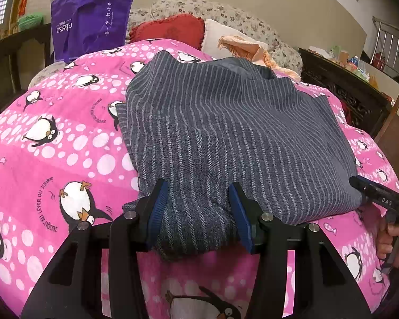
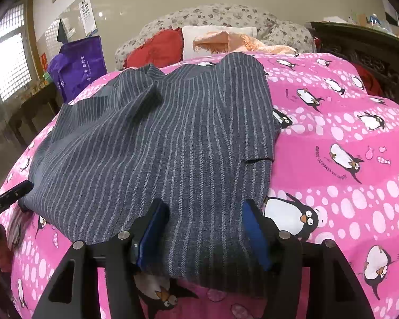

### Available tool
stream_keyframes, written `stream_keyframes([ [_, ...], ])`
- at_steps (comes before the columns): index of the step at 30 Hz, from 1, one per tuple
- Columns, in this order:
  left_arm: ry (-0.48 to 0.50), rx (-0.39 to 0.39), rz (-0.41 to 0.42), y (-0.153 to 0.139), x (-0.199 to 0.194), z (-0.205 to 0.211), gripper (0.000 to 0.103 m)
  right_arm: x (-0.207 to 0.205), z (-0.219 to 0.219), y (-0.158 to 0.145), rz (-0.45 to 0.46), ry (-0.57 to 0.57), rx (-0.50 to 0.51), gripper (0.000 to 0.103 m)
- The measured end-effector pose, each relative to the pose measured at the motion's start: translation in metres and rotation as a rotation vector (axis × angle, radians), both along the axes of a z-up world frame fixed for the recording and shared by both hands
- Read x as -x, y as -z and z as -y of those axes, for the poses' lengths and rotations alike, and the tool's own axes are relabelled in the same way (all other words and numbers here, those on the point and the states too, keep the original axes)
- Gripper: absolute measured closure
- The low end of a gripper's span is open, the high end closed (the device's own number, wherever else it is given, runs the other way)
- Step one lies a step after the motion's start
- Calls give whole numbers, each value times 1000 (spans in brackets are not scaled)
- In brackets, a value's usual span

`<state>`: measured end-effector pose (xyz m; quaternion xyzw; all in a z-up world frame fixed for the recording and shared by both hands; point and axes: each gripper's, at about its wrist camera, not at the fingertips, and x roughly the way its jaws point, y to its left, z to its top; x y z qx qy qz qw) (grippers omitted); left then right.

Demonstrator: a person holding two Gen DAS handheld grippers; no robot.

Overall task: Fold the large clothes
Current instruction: 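Smooth the folded jacket flat with both grippers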

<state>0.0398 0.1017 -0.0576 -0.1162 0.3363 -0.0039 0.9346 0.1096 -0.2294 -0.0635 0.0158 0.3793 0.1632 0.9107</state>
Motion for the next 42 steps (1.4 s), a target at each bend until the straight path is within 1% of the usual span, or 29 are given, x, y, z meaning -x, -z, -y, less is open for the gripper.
stream_keyframes([
  [27,2,-2,5,-1,0,0,55,-1,1,1,0,-2,-7,44],
  [30,2,-3,5,-1,0,0,55,-1,1,1,0,-4,-5,42],
  [33,2,-3,5,-1,0,0,55,0,-1,1,3,-10,8,38],
  [36,1,-5,4,-1,0,0,55,0,-4,0,2,-17,15,29],
  [37,1,-5,3,-1,0,0,54,0,-6,0,1,-16,24,14],
  [38,5,-1,2,-1,0,0,50,-1,-7,0,-8,-5,42,0],
  [39,17,4,2,-1,0,0,47,0,-8,1,-18,5,48,0],
  [41,56,11,8,-3,-1,3,29,-2,-7,3,-46,-5,23,0],
  [42,73,3,9,-3,-1,5,25,-4,-5,4,-58,-5,5,0],
])
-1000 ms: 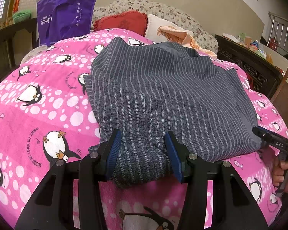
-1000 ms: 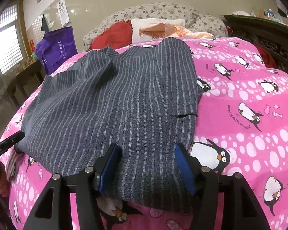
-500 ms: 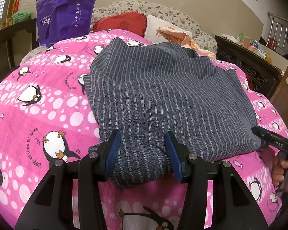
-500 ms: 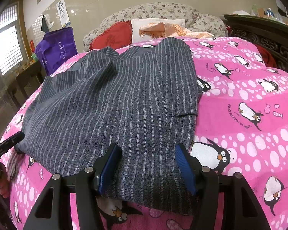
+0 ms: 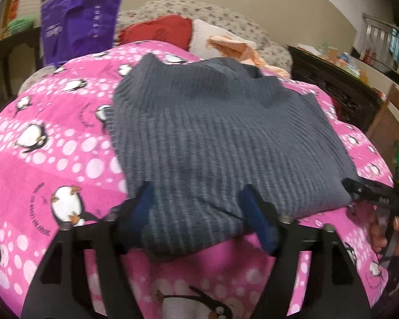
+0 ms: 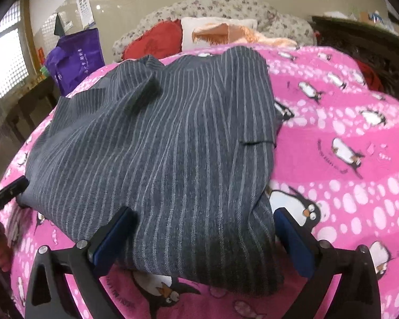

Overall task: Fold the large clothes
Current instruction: 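Smooth the folded jacket flat with both grippers, then grasp the edge of the folded grey jacket with the left gripper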

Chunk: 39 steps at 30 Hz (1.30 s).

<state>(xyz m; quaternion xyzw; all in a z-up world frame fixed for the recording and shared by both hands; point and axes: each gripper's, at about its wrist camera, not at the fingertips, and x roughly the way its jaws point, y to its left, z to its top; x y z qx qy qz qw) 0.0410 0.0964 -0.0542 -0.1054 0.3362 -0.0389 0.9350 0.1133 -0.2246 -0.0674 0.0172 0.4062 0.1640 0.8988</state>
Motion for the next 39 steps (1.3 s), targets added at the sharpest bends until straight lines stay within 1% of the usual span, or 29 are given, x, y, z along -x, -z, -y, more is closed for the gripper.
stream_keyframes([
  [1,9,-14,0,0,-1,3,23,-1,2,1,-13,1,-19,0],
  [3,6,-48,-6,-1,-2,7,23,-4,7,4,-45,4,-64,0],
  [5,7,-49,-7,-1,-3,6,22,-6,11,6,-57,3,-99,0],
  [7,12,-28,-6,-1,-3,2,22,-6,15,7,-64,6,-134,0],
  [11,23,48,3,-1,-4,-10,22,-8,22,9,-78,21,-178,0],
  [13,25,57,7,-2,-2,-9,22,-9,21,9,-80,19,-175,0],
  [15,25,51,7,-2,-2,-8,22,-11,18,9,-84,18,-147,0],
  [18,22,14,0,-1,-4,-4,22,-12,7,8,-82,16,-71,0],
  [22,28,38,-13,0,-6,-7,22,-9,11,8,-89,13,-78,0],
  [24,39,54,-44,-6,-8,-11,22,-8,17,5,-103,9,-98,0],
  [25,43,61,-59,-14,-8,-13,22,-6,21,1,-103,22,-107,4],
  [26,37,70,-58,-22,-7,-16,22,-3,27,-8,-81,42,-112,8],
  [29,-23,95,21,-55,-4,-25,22,8,36,-47,63,88,-78,8],
  [30,-35,109,40,-64,-10,-26,22,10,32,-64,125,88,-61,8],
  [31,-50,115,39,-69,-20,-24,22,9,27,-73,151,78,-55,8],
  [32,-57,108,28,-71,-30,-21,22,6,19,-81,165,58,-53,12],
  [33,-66,81,17,-72,-45,-16,22,1,7,-87,170,16,-56,19],
  [34,-88,46,9,-72,-59,-11,22,-5,-8,-91,176,-25,-53,36],
  [35,-113,21,-8,-70,-71,-8,22,-14,-23,-91,177,-51,-30,51],
  [36,-136,9,-33,-66,-84,-6,22,-22,-34,-88,168,-51,4,55],
  [37,-140,5,-52,-60,-95,-5,22,-31,-41,-83,150,-46,20,58],
  [39,-169,-34,-106,-40,-109,-7,24,-51,-45,-65,85,-34,20,62],
])
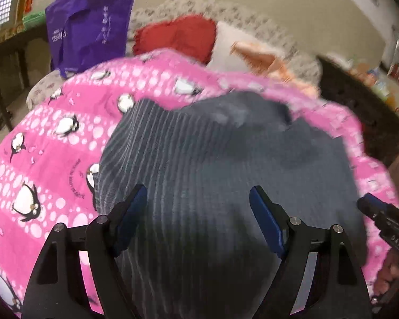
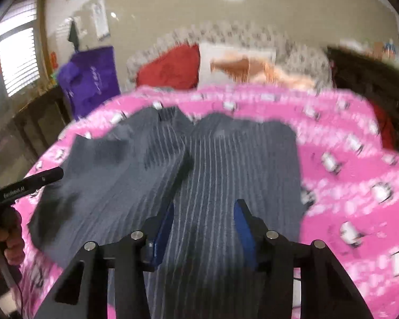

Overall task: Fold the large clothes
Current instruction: 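Grasp the edge of the folded grey jacket with the left gripper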

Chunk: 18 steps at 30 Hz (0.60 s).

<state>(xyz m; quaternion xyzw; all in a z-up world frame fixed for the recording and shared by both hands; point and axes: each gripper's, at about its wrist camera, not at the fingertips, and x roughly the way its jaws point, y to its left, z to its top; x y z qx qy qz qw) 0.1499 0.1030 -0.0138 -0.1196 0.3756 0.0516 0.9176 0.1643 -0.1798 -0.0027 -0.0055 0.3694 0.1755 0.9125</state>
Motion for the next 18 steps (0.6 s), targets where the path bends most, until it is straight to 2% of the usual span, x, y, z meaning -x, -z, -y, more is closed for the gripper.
stream_keyframes([
  [2,-25,-15,-95,29,-8,-5,24,-18,2,30,-102,50,48,62],
  [3,-15,-12,-113,41,-8,-7,24,-22,7,46,-136,66,54,63],
  [4,-4,-49,-72,43,-3,-3,24,-20,11,51,-114,58,34,63],
  [6,5,-77,-54,45,1,0,24,-13,12,54,-67,43,29,62],
  [9,4,-61,-63,44,-2,-4,23,-13,14,53,-81,36,-2,55],
  [10,6,-58,-68,44,-2,-4,23,-13,15,54,-89,18,-27,41],
  [11,12,-51,-75,41,-1,-7,23,-13,15,54,-99,-19,-53,33],
  [14,15,-21,-48,21,9,-18,23,-3,6,42,-87,-13,29,36],
  [16,3,-20,-10,9,25,-31,23,21,5,23,-13,-2,37,36],
  [18,-27,-22,-6,6,35,-51,23,47,3,9,58,-10,28,36],
])
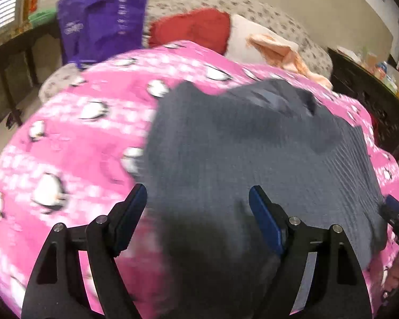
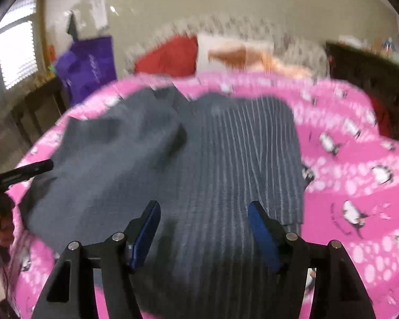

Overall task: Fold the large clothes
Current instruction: 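Grasp the edge of the folded grey jacket with the left gripper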

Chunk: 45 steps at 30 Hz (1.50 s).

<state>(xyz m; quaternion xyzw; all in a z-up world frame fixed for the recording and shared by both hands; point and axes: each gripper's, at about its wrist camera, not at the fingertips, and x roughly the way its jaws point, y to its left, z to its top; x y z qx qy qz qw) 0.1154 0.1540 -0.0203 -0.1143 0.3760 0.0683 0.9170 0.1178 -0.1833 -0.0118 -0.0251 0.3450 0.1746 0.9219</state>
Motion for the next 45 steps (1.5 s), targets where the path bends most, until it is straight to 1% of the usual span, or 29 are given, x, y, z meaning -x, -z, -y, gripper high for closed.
stream_keyframes([
  [2,-46,11,-32,6,3,-24,23,18,-5,4,11,-31,7,32],
  [4,-116,23,-71,14,2,-47,23,21,-10,21,-18,-47,46,31],
  [5,-147,26,-86,16,0,-56,23,22,-11,38,-48,-53,69,30],
  [6,-150,26,-87,15,-1,-58,23,22,-11,44,-50,-52,69,28],
  [7,-134,30,-77,13,-4,-58,23,22,-11,46,-51,-49,68,25],
  [8,-112,37,-63,9,-7,-56,23,21,-11,45,-48,-39,70,18],
  [10,-41,95,-19,2,-15,-52,23,18,-12,48,-53,-20,99,14],
  [11,-2,148,-8,1,-20,-49,22,18,-12,49,-50,-18,107,14],
  [12,40,213,-23,6,-28,-47,22,17,-11,49,-50,-17,108,14],
  [13,70,255,-56,14,-36,-47,22,17,-10,51,-52,-17,103,13],
  [14,91,290,-114,29,-45,-46,22,17,-9,51,-55,-18,94,13],
  [15,94,297,-139,39,-48,-46,22,16,-7,52,-58,-18,88,13],
  [16,107,285,-94,39,-45,-47,21,16,-7,52,-59,-18,86,13],
  [17,122,295,-79,41,-43,-49,21,16,-7,52,-58,-18,89,13],
  [20,138,368,-64,42,-42,-60,21,14,-6,51,-60,-17,87,12],
  [23,189,432,-85,41,-35,-67,21,14,-7,51,-62,-17,84,11],
  [26,274,417,-122,38,-24,-57,21,14,-7,51,-63,-18,85,11],
  [28,301,396,-133,36,-20,-53,21,14,-6,51,-63,-18,84,11],
  [29,301,387,-136,35,-21,-53,21,13,-6,51,-63,-18,84,11],
  [31,251,334,-125,34,-27,-59,22,14,-6,51,-63,-18,84,11],
  [32,214,339,-113,35,-31,-66,22,14,-7,51,-63,-18,83,11],
  [33,200,366,-102,38,-35,-70,22,14,-7,51,-63,-18,83,11],
  [35,185,376,-88,38,-40,-70,21,14,-7,51,-63,-18,83,11],
  [36,201,374,-93,37,-43,-64,21,14,-7,51,-62,-17,83,11],
  [38,320,430,-116,34,-49,-47,21,14,-7,51,-63,-18,83,11],
  [39,359,437,-129,32,-50,-41,21,14,-7,51,-63,-18,82,11],
  [41,388,388,-123,24,-48,-36,22,14,-7,51,-63,-18,82,11],
  [43,315,354,-109,23,-51,-46,23,14,-7,51,-63,-18,83,11],
  [45,207,328,-105,26,-54,-61,36,14,-7,51,-63,-18,81,11],
])
